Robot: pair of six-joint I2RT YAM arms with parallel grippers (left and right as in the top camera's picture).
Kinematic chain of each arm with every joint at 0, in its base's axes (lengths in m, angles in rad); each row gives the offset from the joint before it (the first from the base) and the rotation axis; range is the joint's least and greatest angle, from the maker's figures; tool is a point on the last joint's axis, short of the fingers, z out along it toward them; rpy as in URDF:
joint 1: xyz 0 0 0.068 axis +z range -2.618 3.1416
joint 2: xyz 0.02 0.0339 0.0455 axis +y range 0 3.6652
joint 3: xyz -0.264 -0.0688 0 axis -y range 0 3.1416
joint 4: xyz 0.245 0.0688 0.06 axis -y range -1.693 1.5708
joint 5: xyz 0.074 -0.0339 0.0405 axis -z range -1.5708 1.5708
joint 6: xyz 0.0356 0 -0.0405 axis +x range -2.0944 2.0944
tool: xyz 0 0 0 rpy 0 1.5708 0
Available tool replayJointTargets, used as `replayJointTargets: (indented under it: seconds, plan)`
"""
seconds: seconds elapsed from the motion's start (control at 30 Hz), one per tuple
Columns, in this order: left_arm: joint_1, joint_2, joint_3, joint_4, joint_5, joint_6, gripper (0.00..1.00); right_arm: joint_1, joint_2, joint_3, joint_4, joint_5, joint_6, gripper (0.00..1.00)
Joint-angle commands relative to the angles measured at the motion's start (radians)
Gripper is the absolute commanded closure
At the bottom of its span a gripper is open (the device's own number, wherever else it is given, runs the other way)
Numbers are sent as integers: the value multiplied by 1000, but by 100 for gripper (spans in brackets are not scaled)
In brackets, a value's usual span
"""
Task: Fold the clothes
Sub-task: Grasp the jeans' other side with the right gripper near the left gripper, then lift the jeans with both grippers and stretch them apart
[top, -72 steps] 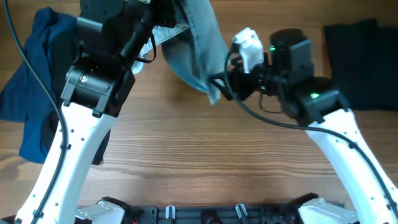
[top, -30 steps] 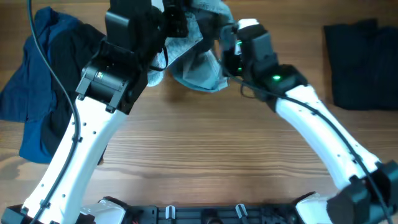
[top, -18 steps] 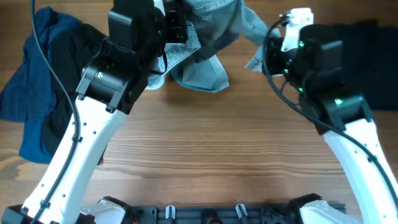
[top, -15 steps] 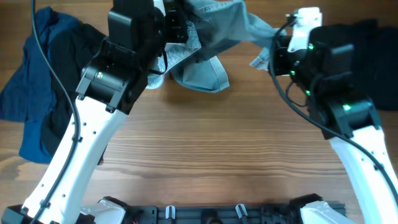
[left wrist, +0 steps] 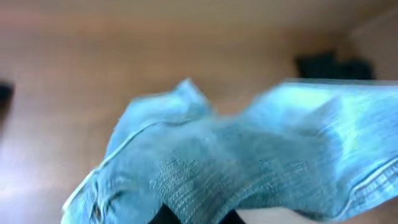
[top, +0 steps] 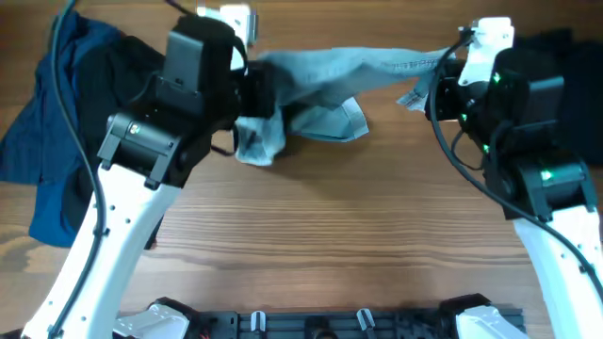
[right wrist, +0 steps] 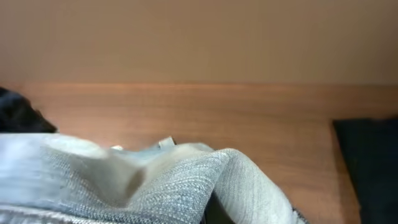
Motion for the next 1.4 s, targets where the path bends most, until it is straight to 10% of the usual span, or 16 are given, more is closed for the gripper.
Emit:
replayJointTargets:
  seconds: [0.0, 0.3, 0.57, 0.8, 1.17, 1.37]
  plan:
    - [0, 79, 18, -84, 17, 17, 95, -3, 65, 12, 5, -57, -9, 96]
    - [0, 268, 18, -123, 16, 77, 95, -3, 335, 12, 37, -109, -2, 96]
    - [1, 303, 18, -233, 30, 335, 46, -3, 472, 12, 87, -127, -2, 96]
    - [1, 320, 18, -298, 20, 385, 32, -3, 473, 12, 93, -129, -2, 96]
    - [37, 420, 16, -354, -50, 384, 37, -3, 473, 12, 88, -135, -3, 96]
    - [101, 454, 15, -415, -85, 383, 81, -3, 473, 12, 89, -135, -18, 96]
